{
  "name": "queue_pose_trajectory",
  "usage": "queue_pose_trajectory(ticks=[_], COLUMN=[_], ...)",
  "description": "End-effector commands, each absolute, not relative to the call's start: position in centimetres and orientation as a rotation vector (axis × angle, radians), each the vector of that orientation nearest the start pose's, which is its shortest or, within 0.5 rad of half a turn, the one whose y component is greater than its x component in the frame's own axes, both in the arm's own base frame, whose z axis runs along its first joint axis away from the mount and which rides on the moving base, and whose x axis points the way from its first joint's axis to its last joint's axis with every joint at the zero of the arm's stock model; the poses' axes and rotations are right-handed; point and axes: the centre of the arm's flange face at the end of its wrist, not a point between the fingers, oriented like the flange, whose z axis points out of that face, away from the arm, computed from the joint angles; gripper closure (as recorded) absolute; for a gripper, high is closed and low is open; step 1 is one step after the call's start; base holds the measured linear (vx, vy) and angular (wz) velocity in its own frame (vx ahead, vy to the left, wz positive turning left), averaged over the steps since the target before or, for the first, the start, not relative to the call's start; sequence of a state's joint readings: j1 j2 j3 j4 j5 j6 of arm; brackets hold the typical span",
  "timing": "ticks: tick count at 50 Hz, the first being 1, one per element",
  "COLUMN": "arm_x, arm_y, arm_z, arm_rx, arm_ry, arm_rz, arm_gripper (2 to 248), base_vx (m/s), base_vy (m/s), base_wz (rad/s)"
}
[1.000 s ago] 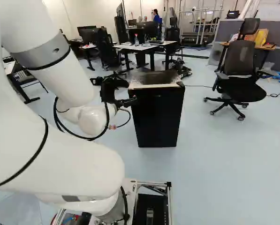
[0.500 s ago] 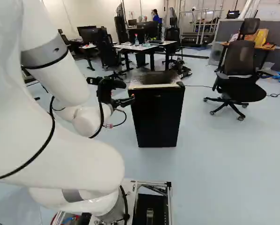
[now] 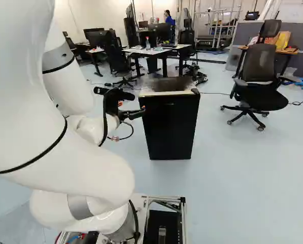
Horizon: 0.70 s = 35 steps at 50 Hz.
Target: Grab a drink from the fridge
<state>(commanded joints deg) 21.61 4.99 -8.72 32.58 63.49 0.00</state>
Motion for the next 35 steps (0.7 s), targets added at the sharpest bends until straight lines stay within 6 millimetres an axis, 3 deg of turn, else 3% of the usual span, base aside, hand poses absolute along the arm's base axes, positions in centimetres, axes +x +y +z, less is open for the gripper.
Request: queue_pose_trajectory(ticks=[35], arm_x=[31.2], arm_y=[9.8], arm_z=[32.8], arm_rx=[-2.498], arm_ry=[0.450], arm_rz=[-2.022], arm_gripper=[3], base_vx=[0.000], base_vy=[0.000], base_wz=[0.000])
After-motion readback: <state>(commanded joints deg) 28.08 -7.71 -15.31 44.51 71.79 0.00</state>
